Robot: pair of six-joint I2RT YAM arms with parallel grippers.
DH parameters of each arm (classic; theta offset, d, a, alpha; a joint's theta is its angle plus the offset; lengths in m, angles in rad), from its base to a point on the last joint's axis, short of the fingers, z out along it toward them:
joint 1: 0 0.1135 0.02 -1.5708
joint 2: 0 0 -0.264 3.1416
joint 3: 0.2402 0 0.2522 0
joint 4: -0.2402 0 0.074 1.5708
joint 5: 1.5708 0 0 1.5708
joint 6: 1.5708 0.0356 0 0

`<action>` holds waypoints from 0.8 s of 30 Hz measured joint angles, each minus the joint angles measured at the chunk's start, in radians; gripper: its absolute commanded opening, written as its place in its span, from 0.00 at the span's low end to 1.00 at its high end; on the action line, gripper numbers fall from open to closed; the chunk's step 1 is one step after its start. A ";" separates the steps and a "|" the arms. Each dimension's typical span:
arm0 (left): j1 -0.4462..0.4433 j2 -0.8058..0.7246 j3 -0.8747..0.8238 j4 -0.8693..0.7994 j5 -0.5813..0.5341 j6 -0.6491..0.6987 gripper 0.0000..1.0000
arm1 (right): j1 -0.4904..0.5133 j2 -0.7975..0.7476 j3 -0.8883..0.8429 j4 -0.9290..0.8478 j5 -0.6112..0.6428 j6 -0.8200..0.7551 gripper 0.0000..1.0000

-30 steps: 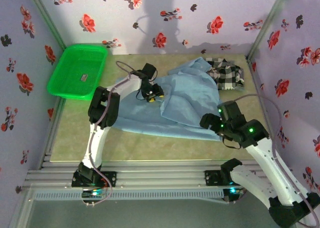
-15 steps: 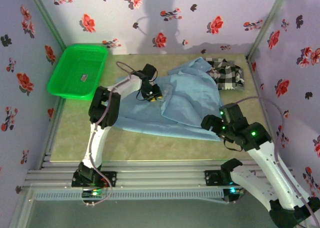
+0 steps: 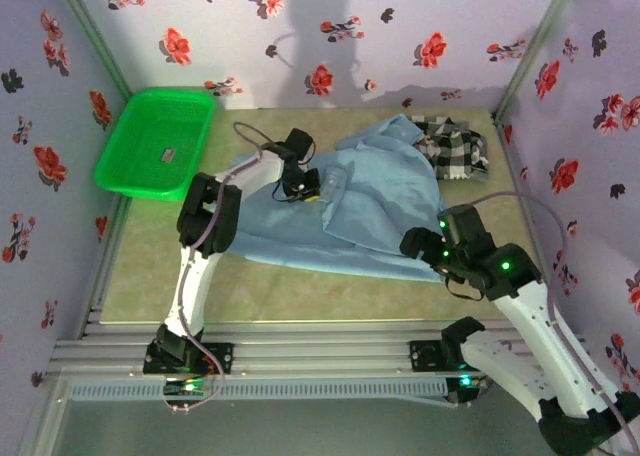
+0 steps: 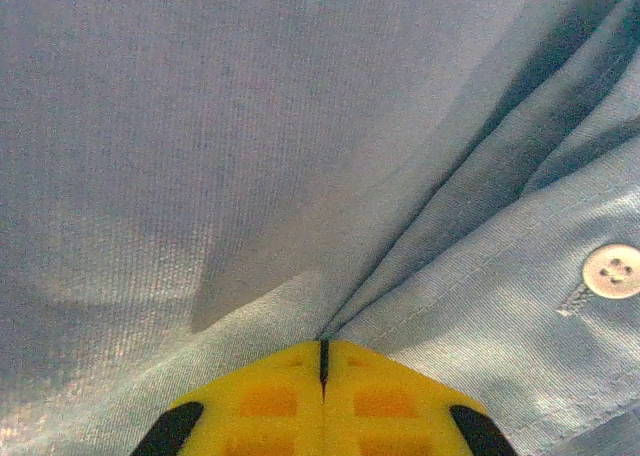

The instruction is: Fold and stack the long sleeve shirts

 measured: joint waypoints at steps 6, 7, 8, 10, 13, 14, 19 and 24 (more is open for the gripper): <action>0.000 -0.051 -0.044 0.024 -0.005 0.002 0.00 | 0.001 0.004 0.000 0.024 -0.004 0.000 0.92; 0.000 -0.063 -0.048 0.029 -0.005 0.002 0.00 | 0.001 0.005 0.000 0.024 -0.004 0.000 0.92; 0.000 -0.078 -0.052 0.036 -0.005 0.002 0.00 | 0.002 0.006 0.000 0.026 -0.004 0.000 0.92; 0.000 -0.110 -0.059 0.048 -0.005 0.002 0.00 | 0.002 0.006 -0.001 0.032 -0.004 0.000 0.92; 0.000 -0.172 -0.071 0.061 -0.004 0.006 0.00 | 0.002 0.006 -0.007 0.043 -0.004 0.000 0.92; 0.000 -0.198 -0.082 0.066 -0.005 0.010 0.00 | 0.002 0.007 -0.010 0.046 -0.004 0.000 0.92; 0.003 -0.304 -0.156 0.069 -0.004 0.026 0.13 | 0.002 0.011 -0.019 0.050 -0.008 0.002 0.93; 0.004 -0.282 -0.158 0.060 -0.005 0.047 0.43 | 0.002 0.043 -0.023 0.080 -0.019 0.008 0.93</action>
